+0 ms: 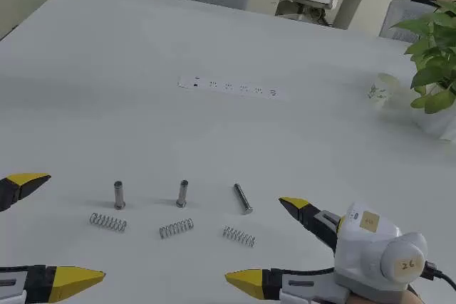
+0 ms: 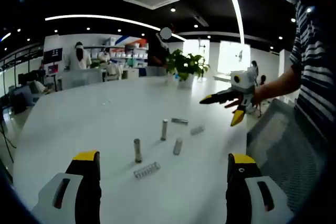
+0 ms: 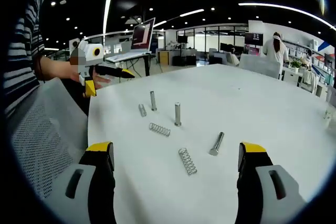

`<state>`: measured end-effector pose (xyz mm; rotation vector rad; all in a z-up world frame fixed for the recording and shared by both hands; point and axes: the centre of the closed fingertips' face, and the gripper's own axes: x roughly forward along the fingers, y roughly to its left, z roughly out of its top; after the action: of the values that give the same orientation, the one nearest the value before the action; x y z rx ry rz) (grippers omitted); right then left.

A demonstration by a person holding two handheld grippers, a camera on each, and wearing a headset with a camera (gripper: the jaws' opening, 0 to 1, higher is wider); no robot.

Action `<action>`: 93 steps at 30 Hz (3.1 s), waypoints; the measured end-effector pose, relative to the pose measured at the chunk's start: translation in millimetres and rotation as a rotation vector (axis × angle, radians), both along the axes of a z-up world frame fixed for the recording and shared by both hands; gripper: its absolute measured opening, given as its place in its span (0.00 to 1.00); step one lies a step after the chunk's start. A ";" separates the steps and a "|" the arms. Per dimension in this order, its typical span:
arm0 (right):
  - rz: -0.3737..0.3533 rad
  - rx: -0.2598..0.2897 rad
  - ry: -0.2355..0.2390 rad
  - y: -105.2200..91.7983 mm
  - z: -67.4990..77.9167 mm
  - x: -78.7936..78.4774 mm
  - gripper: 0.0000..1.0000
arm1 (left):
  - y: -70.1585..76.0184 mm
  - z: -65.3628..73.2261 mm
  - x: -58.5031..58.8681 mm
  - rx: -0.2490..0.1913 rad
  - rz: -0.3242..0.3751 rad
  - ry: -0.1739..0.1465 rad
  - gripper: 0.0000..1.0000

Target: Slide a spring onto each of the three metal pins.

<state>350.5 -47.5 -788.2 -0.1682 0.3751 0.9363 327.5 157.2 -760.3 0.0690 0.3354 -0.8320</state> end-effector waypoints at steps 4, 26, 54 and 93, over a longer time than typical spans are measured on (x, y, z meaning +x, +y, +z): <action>-0.003 0.005 -0.003 -0.4 1.4 1.0 0.98 | 1.2 -0.2 0.5 -0.001 0.007 -0.001 0.98; -0.001 0.000 0.003 -0.2 -0.6 -1.1 0.97 | 2.9 0.3 -0.9 0.002 0.007 0.001 0.98; 0.011 -0.026 0.031 -7.2 -12.5 -5.2 0.97 | 15.7 -7.0 -4.0 0.011 0.041 0.023 0.98; 0.021 0.021 0.067 3.8 6.2 22.4 0.85 | 16.5 -10.5 -2.0 -0.058 0.007 0.045 0.98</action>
<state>373.0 -43.6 -781.9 -0.1221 0.4254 0.9678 325.5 173.6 -770.8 -0.0048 0.3533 -0.8362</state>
